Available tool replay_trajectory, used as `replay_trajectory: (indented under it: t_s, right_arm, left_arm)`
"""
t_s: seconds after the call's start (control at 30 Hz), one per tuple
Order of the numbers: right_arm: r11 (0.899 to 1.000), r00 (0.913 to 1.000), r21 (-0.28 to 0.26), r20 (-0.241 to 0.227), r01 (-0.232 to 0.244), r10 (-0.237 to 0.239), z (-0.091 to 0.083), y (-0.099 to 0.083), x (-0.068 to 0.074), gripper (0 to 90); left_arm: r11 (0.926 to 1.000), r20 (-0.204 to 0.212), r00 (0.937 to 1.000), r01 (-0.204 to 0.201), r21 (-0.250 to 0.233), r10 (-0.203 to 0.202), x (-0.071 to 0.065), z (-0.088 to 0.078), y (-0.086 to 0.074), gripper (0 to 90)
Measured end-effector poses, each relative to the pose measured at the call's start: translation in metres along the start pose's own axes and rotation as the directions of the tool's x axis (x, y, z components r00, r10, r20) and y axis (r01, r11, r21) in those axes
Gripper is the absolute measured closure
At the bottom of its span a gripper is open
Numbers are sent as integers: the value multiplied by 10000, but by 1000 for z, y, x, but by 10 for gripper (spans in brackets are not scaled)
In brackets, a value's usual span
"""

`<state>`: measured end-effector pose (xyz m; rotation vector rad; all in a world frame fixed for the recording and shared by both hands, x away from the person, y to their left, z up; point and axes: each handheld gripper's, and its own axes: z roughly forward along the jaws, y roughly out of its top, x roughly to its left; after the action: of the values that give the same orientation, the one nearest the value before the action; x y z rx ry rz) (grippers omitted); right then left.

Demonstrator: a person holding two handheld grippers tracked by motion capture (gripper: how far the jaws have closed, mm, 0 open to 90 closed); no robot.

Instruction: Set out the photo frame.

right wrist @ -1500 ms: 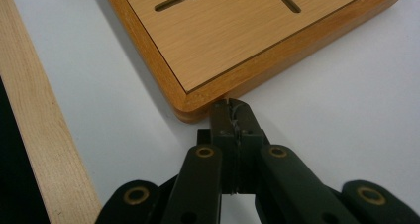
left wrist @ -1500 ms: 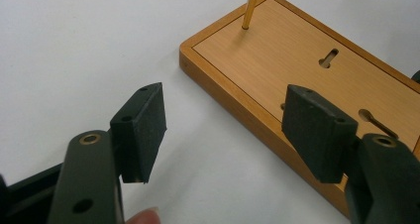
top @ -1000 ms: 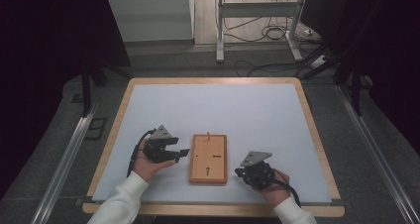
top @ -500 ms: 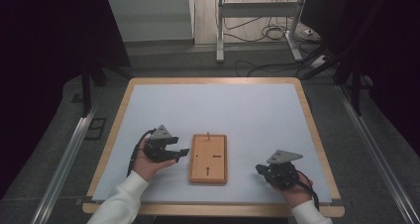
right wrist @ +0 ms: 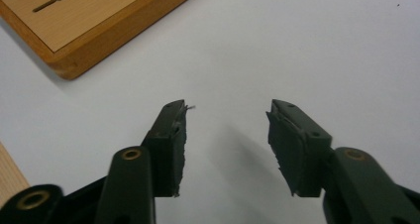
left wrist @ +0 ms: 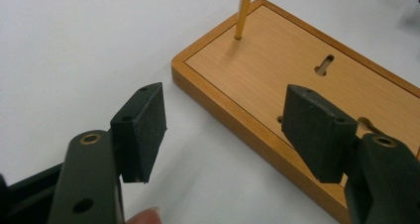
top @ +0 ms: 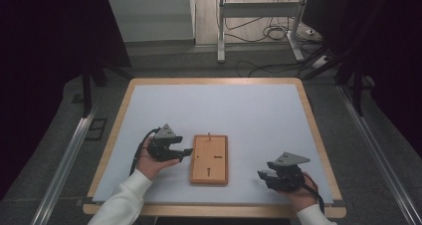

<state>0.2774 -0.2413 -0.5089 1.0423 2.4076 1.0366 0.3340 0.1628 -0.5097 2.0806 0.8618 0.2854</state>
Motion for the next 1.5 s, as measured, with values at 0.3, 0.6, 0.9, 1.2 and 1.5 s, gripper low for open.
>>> replay_trajectory:
  t_s: [0.3,0.6,0.9,1.2,1.5]
  right_arm:
    - [9993,9996,-328,219,-154,161,-1,1,1,313]
    - [9983,9986,-552,485,-196,223,-2,0,2,284]
    - [9977,9988,-649,442,-168,197,-1,2,3,280]
    - [9984,9992,-562,389,13,9,4,4,5,270]
    - [9988,9987,-493,515,8,17,5,3,4,262]
  left_arm:
    - [9988,130,9988,-480,-74,481,-3,7,17,328]
    - [9959,410,9954,-877,202,869,-4,17,33,317]
    - [9930,473,9931,-1094,435,1074,-2,26,47,311]
    - [9934,535,9929,-1086,361,1066,-2,39,56,343]
    - [9880,377,9900,-1385,689,1362,-2,63,59,468]
